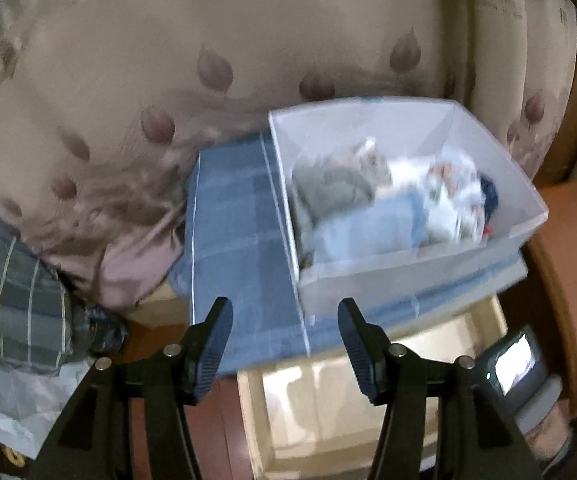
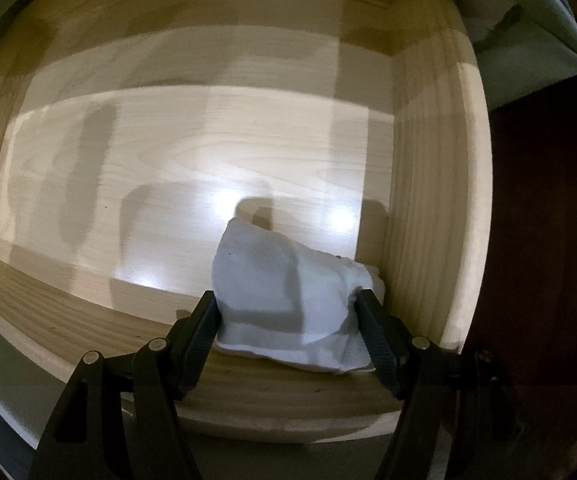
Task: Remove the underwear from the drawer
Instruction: 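Move the open left tool back over the empty drawer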
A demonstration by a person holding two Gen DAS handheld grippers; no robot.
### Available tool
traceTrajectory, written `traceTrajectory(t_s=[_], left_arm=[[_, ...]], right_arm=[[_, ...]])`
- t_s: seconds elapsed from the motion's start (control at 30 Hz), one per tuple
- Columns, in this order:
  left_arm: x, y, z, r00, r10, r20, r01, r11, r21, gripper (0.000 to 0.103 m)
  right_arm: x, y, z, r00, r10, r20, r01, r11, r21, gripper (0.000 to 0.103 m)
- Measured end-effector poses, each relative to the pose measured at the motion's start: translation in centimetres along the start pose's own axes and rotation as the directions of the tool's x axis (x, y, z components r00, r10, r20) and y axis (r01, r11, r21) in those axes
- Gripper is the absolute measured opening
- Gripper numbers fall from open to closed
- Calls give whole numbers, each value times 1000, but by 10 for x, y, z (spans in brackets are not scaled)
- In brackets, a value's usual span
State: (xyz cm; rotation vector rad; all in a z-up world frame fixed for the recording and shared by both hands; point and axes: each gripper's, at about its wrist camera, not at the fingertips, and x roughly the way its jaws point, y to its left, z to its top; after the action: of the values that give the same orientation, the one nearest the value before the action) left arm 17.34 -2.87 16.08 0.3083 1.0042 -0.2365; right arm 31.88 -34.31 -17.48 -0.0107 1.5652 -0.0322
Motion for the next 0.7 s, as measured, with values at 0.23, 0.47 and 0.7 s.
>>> traceTrajectory(t_s=[0.23, 0.47, 0.7], left_arm=[[35, -18, -72, 995, 25, -100, -22, 999, 30, 56], [72, -31, -114, 985, -32, -172, 18, 997, -81, 56], [95, -31, -136, 981, -14, -192, -21, 984, -176, 56]], right_arm=[[2, 8, 9, 999, -18, -42, 16, 1000, -27, 67], [7, 17, 29, 996, -34, -84, 31, 999, -44, 70], [5, 31, 44, 994, -48, -96, 43, 998, -53, 70]])
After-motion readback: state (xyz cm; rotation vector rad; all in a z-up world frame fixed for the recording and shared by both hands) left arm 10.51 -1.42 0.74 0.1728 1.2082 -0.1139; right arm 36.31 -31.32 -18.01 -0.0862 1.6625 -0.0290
